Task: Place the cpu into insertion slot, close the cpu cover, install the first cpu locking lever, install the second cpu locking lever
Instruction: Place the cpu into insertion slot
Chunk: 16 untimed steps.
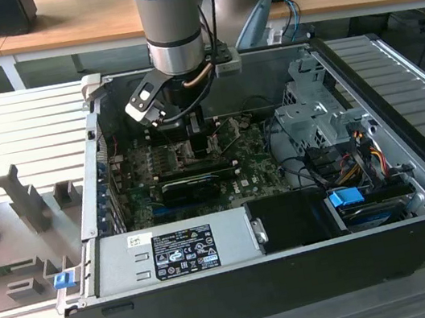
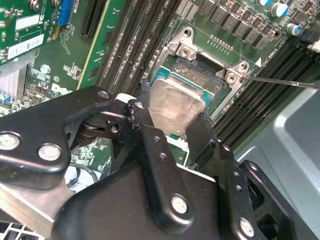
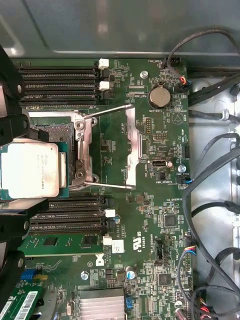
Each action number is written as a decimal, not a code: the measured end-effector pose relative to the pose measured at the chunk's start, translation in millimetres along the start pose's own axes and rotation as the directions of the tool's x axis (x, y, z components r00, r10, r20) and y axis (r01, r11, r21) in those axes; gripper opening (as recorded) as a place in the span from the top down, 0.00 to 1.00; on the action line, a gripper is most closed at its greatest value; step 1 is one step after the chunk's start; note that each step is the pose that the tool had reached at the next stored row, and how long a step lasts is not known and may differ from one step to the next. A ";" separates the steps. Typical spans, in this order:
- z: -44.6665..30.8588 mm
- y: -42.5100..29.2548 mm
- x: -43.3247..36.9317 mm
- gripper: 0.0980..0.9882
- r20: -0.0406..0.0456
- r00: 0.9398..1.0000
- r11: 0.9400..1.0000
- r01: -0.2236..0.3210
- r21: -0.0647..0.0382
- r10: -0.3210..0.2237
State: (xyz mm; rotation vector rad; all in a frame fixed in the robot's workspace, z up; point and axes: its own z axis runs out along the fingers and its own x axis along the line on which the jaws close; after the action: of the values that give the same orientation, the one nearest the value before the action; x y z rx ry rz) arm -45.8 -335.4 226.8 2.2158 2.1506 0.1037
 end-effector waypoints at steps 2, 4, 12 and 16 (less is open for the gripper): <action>1.8 -0.8 0.0 0.52 0.000 1.000 1.000 0.000 0.000 0.000; 3.9 -1.2 0.2 0.52 0.000 1.000 1.000 -0.003 0.000 0.003; 12.4 -3.1 3.9 0.52 -0.001 1.000 1.000 0.013 0.000 -0.013; 15.5 -3.5 8.3 0.52 -0.003 1.000 1.000 0.030 0.000 -0.030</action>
State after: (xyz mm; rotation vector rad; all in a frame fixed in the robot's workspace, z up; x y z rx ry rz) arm -47.7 -326.9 211.1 2.1840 2.1843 0.1049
